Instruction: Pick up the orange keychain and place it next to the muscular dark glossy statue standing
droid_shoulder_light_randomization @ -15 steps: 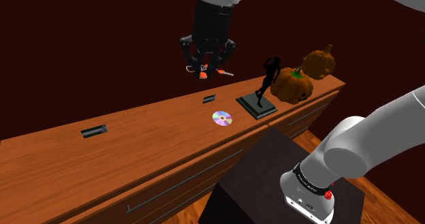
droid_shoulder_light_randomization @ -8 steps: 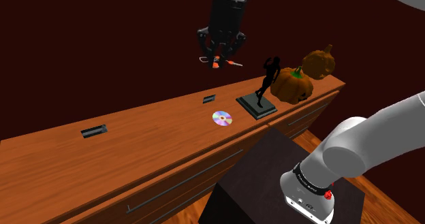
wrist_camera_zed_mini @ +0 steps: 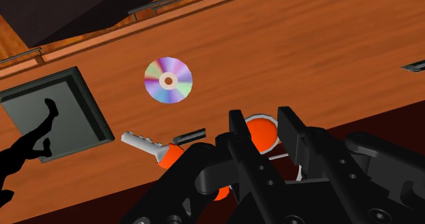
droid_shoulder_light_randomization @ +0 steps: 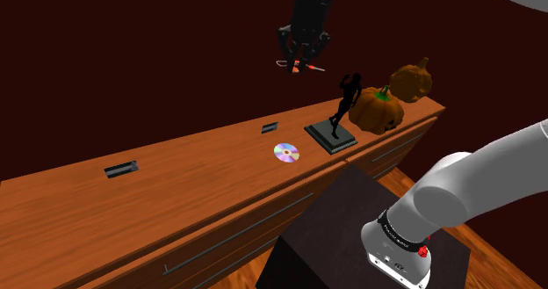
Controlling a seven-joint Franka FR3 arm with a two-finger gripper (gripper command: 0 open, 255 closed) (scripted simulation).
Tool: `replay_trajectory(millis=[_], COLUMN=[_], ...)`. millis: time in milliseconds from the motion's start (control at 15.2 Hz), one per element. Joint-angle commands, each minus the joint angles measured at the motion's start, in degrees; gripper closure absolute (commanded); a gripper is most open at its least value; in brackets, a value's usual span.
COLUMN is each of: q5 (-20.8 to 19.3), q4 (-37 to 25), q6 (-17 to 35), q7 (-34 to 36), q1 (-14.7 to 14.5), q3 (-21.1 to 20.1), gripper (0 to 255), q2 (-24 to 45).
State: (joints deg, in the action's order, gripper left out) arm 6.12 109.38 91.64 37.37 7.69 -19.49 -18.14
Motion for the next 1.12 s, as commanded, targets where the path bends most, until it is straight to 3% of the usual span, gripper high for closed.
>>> replay_trajectory(millis=[0, 528, 1056], q5=[-0.7, -3.5, -5.6], q4=[-0.1, -3.3, -11.0], q6=[0.0, 0.2, -0.2], q7=[-3.0, -13.2, -22.7], q1=[1.1, 5.3, 9.5], q3=[2.0, 8.5, 14.2], gripper=[255, 255, 255], q2=[0.3, 4.2, 11.7])
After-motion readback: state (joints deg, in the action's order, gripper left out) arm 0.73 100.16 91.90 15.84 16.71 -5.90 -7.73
